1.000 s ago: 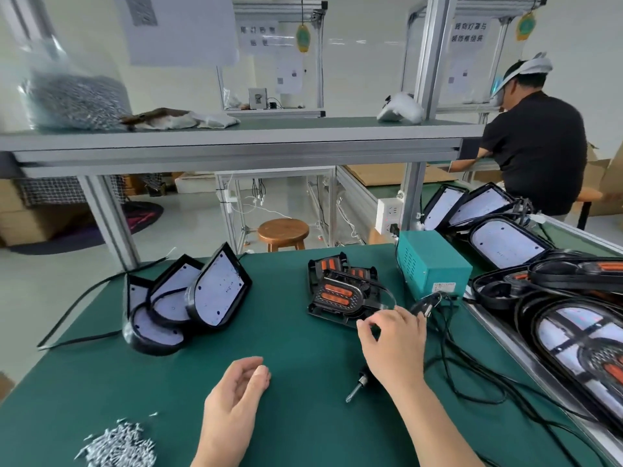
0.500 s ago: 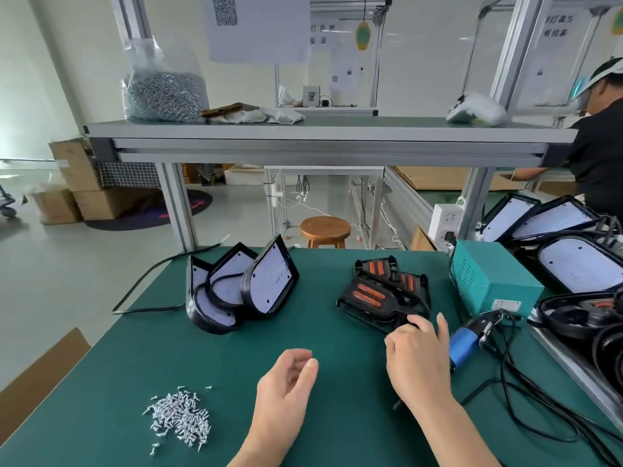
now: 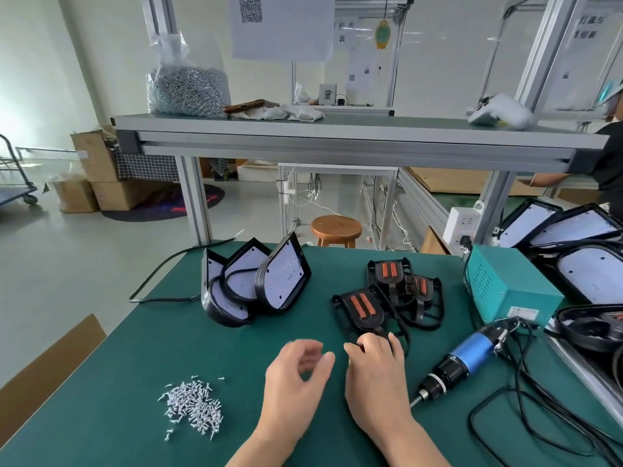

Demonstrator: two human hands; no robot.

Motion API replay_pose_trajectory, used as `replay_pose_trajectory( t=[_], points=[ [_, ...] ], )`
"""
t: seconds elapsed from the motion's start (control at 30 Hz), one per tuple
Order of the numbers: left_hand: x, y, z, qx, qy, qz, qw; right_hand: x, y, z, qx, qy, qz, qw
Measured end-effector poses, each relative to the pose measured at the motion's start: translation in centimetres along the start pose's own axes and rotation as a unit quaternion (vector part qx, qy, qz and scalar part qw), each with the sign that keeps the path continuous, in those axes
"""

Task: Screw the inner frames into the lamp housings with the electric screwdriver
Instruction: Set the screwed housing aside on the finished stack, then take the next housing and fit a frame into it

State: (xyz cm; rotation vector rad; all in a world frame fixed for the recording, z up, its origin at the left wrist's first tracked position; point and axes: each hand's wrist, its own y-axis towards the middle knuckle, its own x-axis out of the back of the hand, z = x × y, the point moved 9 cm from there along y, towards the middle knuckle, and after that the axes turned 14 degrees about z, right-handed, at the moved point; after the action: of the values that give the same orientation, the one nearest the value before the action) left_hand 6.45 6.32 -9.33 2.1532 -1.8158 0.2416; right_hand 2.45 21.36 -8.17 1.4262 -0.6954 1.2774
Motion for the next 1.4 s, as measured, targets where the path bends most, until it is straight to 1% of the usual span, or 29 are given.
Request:
replay_pose_trajectory(
  t=[0.07,0.13,0.17,0.23,0.27,0.33,0.43,0.5,0.57,0.63,0.7,0.8,0.87,0.97,1.07,1.23,1.4],
  points=[
    [2.3,1.1,-2.3,-0.038,0.1,-0.067,0.992,-0.1,0.0,0.0,-0.012,-0.001,0.015,1.0],
    [5.4,2.9,-4.6,-0.062,0.178,-0.137,0.972,-0.2,-0.1,-0.1,-0.023,0.009,0.02,0.999],
    [7.0,4.1,-5.4,-0.057,0.203,-0.161,0.964,-0.2,-0.2,-0.2,-0.026,0.012,0.017,0.999],
    [9.7,6.8,-5.6,-0.006,0.231,-0.176,0.957,-0.1,-0.3,-0.3,-0.028,0.013,0.006,0.999],
    [10.7,8.3,-5.3,0.033,0.249,-0.168,0.953,0.0,-0.3,-0.3,-0.028,0.013,0.001,1.0],
    [11.6,11.0,-4.6,0.092,0.303,-0.121,0.941,-0.1,-0.3,-0.3,-0.029,0.014,0.0,0.999],
    [11.2,14.2,-3.2,0.125,0.347,-0.028,0.929,-0.3,-0.3,-0.3,-0.029,0.012,0.005,0.999],
    [11.1,15.5,-2.1,0.149,0.364,0.018,0.919,-0.3,-0.3,-0.4,-0.031,0.01,0.004,0.999],
    [11.2,16.6,-1.4,0.172,0.396,0.059,0.9,-0.3,-0.3,-0.4,-0.031,0.01,-0.001,0.999],
    [11.1,17.5,-1.2,0.177,0.438,0.098,0.876,-0.3,-0.2,-0.4,-0.029,0.011,-0.005,1.0],
    [10.8,18.2,-1.2,0.174,0.471,0.118,0.857,-0.3,-0.2,-0.4,-0.028,0.01,-0.01,1.0],
    [10.4,18.6,-1.0,0.176,0.49,0.131,0.844,-0.3,-0.2,-0.3,-0.023,0.008,-0.015,1.0],
    [9.8,18.6,-0.5,0.181,0.49,0.155,0.838,-0.3,-0.1,-0.2,-0.021,0.007,-0.015,1.0],
    [8.8,18.5,0.1,0.182,0.476,0.166,0.844,-0.3,0.0,-0.2,-0.019,0.011,-0.014,1.0],
    [8.4,18.1,0.5,0.173,0.455,0.133,0.863,-0.3,0.0,-0.3,-0.018,0.017,-0.011,1.0],
    [7.5,17.5,0.6,0.17,0.432,0.118,0.878,0.3,0.1,-0.5,-0.023,0.032,-0.037,0.999],
    [5.7,16.6,0.1,0.161,0.377,0.099,0.907,0.7,-0.2,-0.9,-0.027,0.078,-0.071,0.994]
  ],
)
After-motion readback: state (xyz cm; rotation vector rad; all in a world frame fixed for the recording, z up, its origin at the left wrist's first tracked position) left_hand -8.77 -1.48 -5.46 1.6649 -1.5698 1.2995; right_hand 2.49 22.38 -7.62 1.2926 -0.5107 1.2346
